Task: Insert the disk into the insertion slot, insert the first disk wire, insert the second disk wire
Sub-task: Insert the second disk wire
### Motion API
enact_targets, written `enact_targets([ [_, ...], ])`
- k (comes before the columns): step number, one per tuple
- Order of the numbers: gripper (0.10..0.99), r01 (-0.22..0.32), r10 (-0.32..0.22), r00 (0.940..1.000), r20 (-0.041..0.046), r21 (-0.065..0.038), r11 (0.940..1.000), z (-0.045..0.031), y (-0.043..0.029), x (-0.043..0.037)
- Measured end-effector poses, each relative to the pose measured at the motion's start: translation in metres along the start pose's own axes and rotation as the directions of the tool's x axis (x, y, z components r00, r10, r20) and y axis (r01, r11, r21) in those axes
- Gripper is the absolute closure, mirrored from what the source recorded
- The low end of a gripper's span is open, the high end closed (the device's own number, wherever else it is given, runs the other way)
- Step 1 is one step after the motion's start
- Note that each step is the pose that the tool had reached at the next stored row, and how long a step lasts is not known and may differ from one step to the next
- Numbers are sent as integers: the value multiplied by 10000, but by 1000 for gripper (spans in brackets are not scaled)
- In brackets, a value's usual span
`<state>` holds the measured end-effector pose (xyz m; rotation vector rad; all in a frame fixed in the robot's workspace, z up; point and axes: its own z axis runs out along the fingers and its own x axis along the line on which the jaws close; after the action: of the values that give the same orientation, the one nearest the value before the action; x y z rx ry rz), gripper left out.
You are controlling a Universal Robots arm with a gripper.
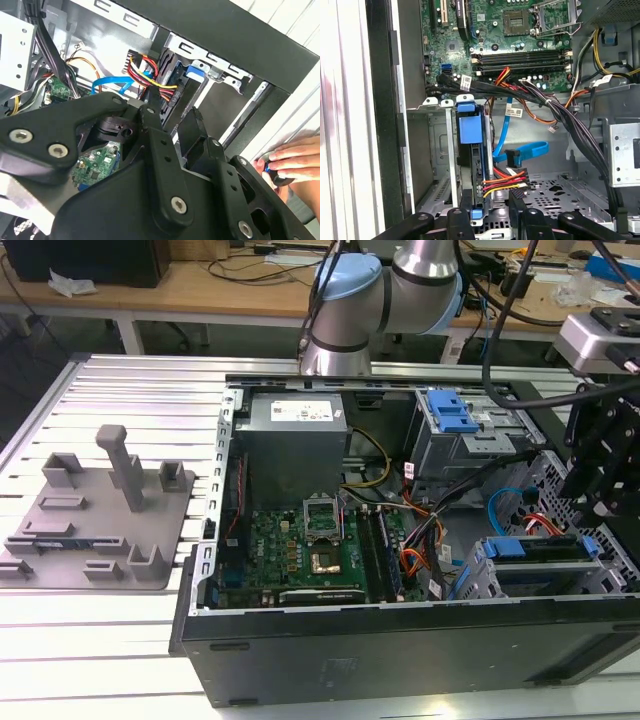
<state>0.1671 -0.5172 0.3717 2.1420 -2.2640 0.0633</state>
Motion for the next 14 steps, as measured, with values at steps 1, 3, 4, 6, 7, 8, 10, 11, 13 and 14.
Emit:
enact_targets([
  [1,663,0,0,10000,-1,1,10000,0,2,-11],
  [3,663,-7,7,10000,-2,2,10000,-2,6,-46],
  [4,663,-9,9,10000,-5,2,10000,-3,9,-63],
  [6,663,-11,11,10000,-81,7,10000,-7,25,-123],
  [7,663,-9,9,9998,-205,13,10000,-7,37,-148],
  [8,663,-4,6,9988,-495,29,10000,-10,67,-177],
  [10,663,2,3,9960,-888,52,10000,-12,115,-225],
  [11,663,2,3,9955,-944,54,10000,-13,130,-255],
  [13,663,5,1,9945,-1044,60,10000,-18,165,-329],
  [14,663,6,1,9938,-1108,64,10000,-18,187,-360],
])
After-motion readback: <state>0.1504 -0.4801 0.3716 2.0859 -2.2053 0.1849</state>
